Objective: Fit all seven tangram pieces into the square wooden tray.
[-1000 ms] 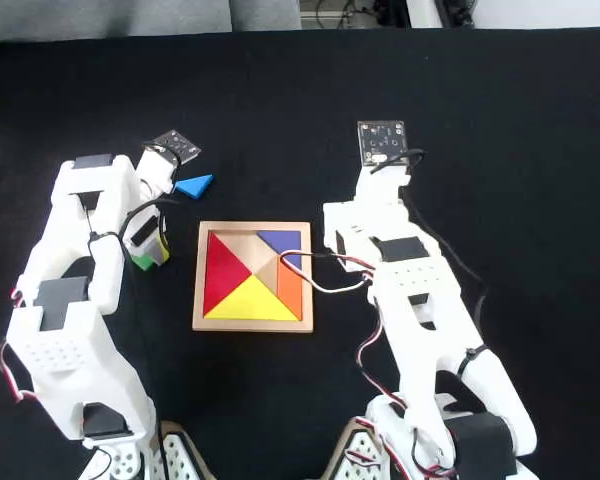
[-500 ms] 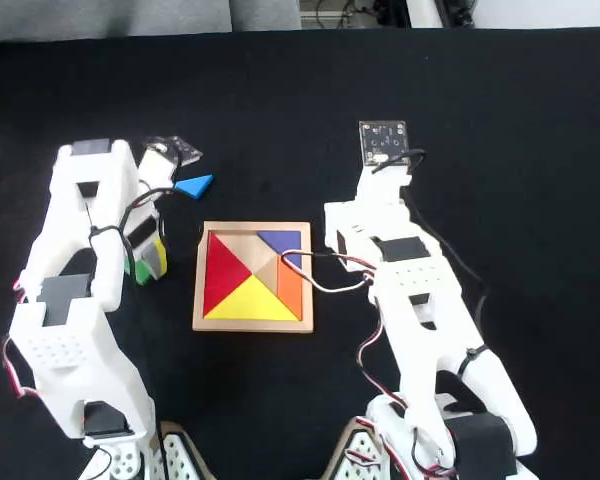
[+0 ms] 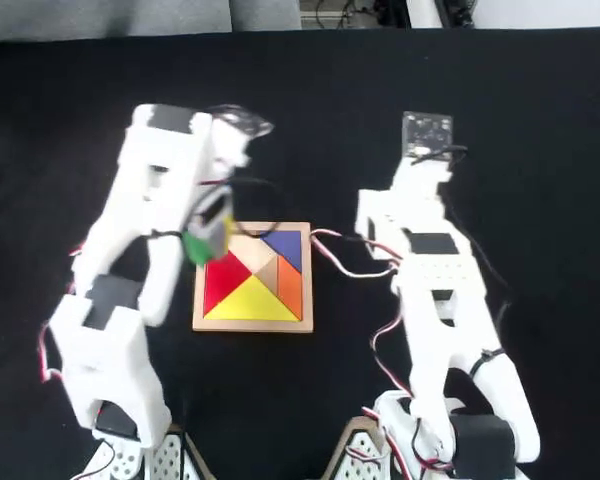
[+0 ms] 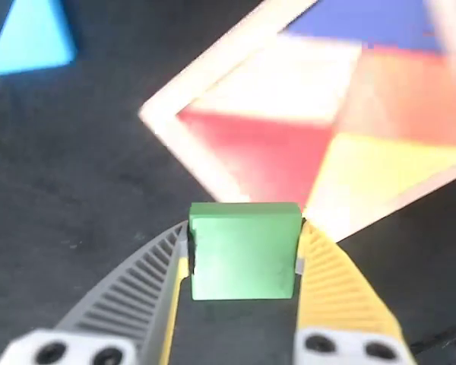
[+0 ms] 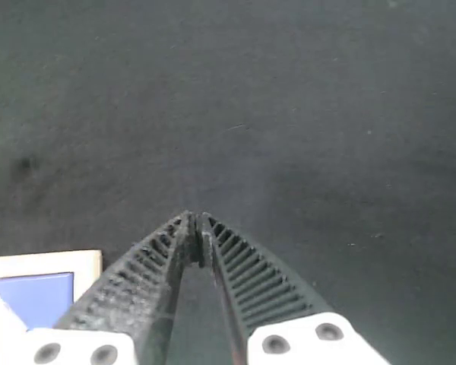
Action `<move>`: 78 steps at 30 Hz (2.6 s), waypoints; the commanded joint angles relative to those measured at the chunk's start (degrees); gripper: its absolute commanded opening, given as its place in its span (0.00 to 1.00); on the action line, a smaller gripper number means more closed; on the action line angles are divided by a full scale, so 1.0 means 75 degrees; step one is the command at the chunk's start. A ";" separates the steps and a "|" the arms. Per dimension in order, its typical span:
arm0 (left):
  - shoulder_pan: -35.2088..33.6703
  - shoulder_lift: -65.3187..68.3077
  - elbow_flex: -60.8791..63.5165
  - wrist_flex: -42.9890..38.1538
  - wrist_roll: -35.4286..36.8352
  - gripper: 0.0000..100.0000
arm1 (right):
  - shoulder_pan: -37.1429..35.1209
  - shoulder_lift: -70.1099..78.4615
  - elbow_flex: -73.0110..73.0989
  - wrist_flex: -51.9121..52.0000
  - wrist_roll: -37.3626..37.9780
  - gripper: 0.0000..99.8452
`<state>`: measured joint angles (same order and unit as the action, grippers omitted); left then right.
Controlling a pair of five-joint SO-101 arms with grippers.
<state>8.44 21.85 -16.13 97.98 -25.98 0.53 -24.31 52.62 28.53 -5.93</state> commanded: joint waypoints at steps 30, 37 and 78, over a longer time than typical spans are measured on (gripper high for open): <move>0.1037 0.1793 -0.0686 -0.2391 -0.0188 0.04 | 0.1043 0.0006 0.0182 -0.1430 0.0059 0.01; 0.1073 0.1723 -0.0639 -0.2344 -0.0152 0.03 | 0.1032 0.0018 0.0182 -0.1430 0.0070 0.01; 0.1366 0.1782 -0.1096 -0.1641 0.0445 0.04 | 0.1032 0.0018 0.0182 -0.1453 0.0070 0.01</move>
<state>17.85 35.91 -21.58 85.05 -23.16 8.00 -24.31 54.29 19.21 -5.93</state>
